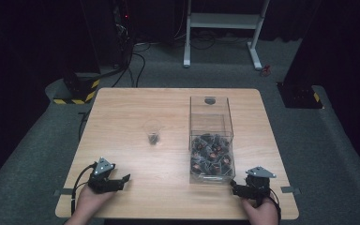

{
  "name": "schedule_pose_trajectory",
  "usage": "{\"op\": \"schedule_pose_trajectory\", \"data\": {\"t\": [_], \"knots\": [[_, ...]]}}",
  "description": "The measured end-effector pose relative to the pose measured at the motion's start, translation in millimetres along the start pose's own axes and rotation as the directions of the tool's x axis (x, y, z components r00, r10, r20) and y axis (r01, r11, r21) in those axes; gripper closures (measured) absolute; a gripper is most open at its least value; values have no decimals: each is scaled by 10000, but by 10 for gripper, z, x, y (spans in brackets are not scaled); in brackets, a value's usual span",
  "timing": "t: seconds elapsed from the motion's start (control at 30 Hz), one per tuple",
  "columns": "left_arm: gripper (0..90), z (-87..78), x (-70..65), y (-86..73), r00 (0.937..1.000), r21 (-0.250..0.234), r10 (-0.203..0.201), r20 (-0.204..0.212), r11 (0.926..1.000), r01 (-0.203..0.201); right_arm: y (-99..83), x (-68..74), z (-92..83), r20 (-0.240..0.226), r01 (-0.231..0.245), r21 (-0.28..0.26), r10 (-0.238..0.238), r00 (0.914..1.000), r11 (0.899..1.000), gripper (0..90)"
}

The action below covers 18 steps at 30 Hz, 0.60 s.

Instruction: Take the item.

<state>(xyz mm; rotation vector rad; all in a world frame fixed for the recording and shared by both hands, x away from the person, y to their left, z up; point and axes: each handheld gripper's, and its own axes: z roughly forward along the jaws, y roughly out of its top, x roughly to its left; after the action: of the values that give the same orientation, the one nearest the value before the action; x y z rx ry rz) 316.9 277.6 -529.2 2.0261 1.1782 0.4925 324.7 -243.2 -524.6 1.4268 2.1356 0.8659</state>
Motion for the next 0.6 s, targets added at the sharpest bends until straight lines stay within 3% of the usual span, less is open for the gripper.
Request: {"op": "schedule_pose_trajectory", "data": {"t": [0.1,0.6], "knots": [[168,-10,-60,-19,9990,200,382,-225,9991,-377,-1,1,-2,-9,-3,2,3,10000,10000,110],[147,-18,-65,-27,9994,224,189,-286,9996,-183,-4,6,-4,1,2,-12,-2,10000,10000,113]]}}
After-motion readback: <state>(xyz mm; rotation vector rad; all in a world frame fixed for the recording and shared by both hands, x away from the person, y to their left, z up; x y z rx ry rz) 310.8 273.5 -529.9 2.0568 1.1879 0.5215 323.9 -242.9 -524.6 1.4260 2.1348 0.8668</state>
